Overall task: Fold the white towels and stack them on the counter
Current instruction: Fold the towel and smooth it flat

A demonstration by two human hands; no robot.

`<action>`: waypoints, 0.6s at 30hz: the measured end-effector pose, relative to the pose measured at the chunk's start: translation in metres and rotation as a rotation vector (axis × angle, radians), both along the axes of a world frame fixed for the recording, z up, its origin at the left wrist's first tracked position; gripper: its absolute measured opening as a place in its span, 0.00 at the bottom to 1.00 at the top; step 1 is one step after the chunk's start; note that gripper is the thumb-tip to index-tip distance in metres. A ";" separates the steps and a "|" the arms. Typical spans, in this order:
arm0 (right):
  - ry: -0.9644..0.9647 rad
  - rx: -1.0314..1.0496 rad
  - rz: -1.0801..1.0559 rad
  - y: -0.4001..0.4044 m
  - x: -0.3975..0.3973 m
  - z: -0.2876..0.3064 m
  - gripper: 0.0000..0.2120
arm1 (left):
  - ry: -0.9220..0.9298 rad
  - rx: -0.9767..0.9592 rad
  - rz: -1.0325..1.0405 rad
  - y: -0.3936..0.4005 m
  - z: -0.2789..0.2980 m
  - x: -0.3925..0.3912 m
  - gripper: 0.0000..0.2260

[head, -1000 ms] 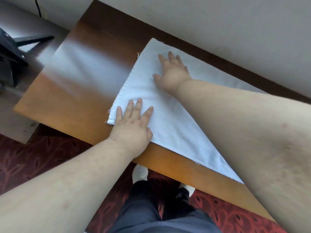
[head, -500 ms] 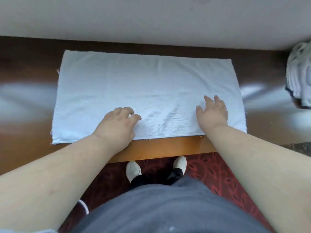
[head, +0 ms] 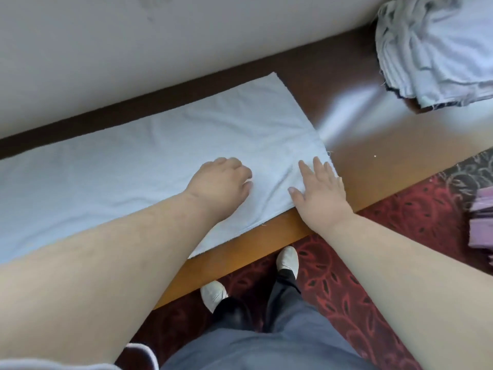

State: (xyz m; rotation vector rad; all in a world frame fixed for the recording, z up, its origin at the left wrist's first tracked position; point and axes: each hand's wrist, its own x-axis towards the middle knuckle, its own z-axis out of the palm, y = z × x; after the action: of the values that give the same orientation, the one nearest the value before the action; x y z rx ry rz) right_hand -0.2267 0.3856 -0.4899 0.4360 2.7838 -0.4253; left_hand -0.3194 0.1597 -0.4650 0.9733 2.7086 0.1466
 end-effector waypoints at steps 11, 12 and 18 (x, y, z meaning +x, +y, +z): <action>-0.004 -0.007 0.103 0.036 0.033 -0.009 0.40 | -0.069 -0.052 0.304 0.115 -0.022 -0.089 0.27; 0.059 -0.069 0.030 0.038 0.031 -0.003 0.36 | 0.022 0.032 0.303 0.123 -0.018 -0.092 0.24; 0.117 -0.122 -0.272 0.061 0.010 0.012 0.28 | -0.103 0.168 0.433 0.183 -0.009 -0.136 0.14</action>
State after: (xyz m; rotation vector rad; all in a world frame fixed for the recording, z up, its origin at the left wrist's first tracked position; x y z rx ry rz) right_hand -0.2163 0.4467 -0.4776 0.7875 2.7967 -0.6980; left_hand -0.4553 0.3423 -0.4740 0.3884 2.8015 0.4962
